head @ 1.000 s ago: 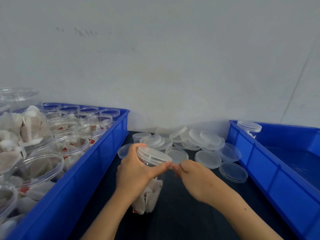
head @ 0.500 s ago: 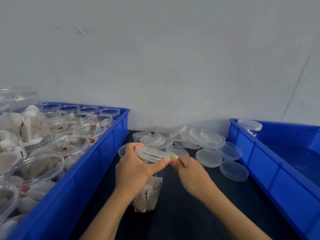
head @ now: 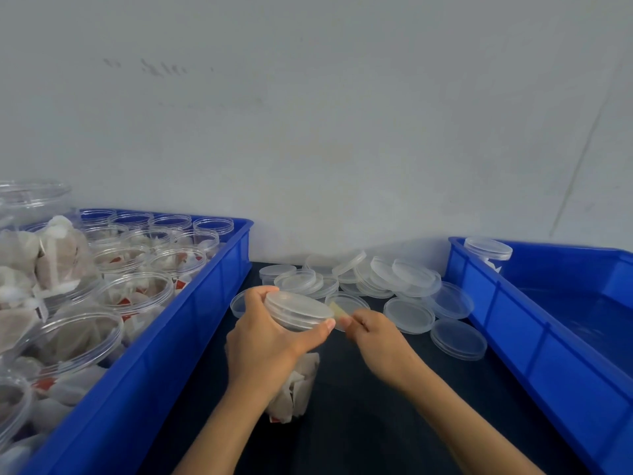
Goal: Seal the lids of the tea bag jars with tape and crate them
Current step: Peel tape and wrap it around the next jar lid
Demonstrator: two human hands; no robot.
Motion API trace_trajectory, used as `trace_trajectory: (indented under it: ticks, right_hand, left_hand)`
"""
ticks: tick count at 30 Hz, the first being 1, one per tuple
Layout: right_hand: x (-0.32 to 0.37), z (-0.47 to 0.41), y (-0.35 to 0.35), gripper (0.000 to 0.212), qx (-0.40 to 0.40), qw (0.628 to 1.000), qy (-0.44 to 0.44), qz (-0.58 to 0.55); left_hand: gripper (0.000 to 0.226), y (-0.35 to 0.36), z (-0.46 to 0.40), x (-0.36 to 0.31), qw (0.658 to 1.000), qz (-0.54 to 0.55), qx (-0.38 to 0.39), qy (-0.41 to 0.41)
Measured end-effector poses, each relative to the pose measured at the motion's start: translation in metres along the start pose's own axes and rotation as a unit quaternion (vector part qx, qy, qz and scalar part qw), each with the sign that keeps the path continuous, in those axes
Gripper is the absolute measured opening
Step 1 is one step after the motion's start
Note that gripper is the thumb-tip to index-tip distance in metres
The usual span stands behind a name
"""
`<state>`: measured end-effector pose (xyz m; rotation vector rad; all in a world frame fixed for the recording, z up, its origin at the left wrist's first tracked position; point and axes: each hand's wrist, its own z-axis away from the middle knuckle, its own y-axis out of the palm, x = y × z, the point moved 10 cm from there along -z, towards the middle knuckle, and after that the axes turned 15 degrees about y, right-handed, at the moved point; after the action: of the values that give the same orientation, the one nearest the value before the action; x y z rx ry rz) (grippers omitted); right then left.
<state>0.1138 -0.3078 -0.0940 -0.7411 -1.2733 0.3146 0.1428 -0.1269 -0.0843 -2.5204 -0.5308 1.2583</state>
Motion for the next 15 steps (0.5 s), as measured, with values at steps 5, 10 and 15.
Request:
trace_trajectory:
  ticks: [5, 10, 15]
  right_hand:
    - [0.022, 0.016, -0.010, 0.031, 0.024, 0.993, -0.081, 0.077]
    - [0.015, 0.024, 0.014, 0.021, 0.119, 0.985, -0.058, 0.115]
    - [-0.003, 0.031, 0.027, 0.018, 0.222, 0.975, 0.007, 0.021]
  left_hand:
    - [0.090, -0.005, -0.006, -0.004, 0.999, -0.039, -0.007, 0.037]
    - [0.097, -0.002, -0.003, -0.004, 0.999, -0.002, 0.000, 0.049]
    - [0.093, 0.011, -0.007, -0.011, 0.993, 0.027, 0.085, 0.073]
